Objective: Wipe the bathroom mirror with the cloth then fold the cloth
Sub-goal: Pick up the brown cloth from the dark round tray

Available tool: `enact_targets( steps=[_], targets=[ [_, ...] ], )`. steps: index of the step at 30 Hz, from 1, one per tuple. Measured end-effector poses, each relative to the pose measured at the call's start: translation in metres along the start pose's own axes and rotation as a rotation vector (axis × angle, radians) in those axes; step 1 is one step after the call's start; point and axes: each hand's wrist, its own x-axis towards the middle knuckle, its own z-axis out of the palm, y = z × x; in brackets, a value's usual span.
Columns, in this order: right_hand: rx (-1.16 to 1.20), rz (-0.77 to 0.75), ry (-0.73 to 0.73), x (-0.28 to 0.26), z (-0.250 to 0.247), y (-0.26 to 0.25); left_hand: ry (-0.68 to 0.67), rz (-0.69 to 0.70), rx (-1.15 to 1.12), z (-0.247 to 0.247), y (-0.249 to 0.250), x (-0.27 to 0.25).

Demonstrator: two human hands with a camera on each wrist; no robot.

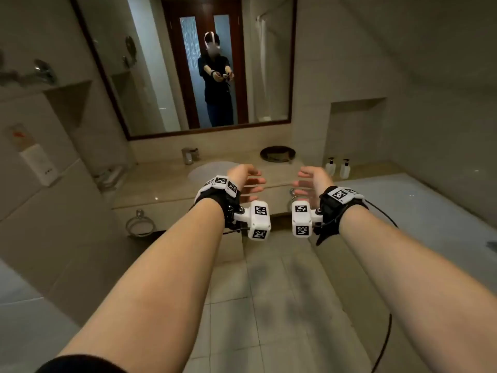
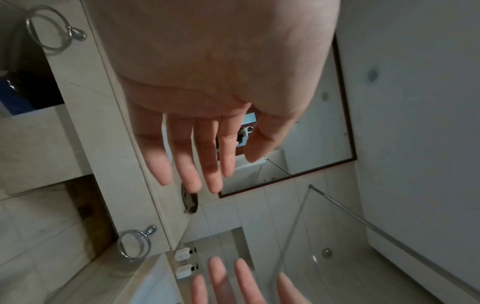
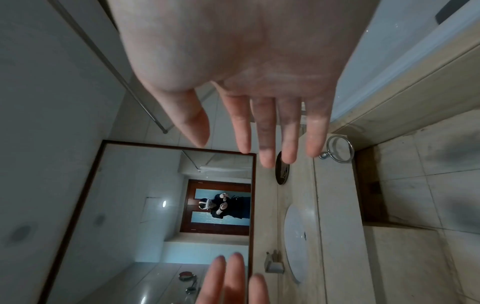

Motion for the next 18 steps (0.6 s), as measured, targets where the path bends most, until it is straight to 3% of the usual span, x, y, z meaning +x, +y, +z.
enact_targets(
  steps=[11, 18],
  targets=[
    [-0.097, 0.117, 0.03, 0.163, 0.029, -0.006, -0.012, -0.095, 0.068, -0.009, 0.029, 0.176],
    [-0.163, 0.106, 0.091, 0.276, 0.053, -0.045, -0.053, -0.09, 0.128, -0.037, 0.085, 0.304]
  ],
)
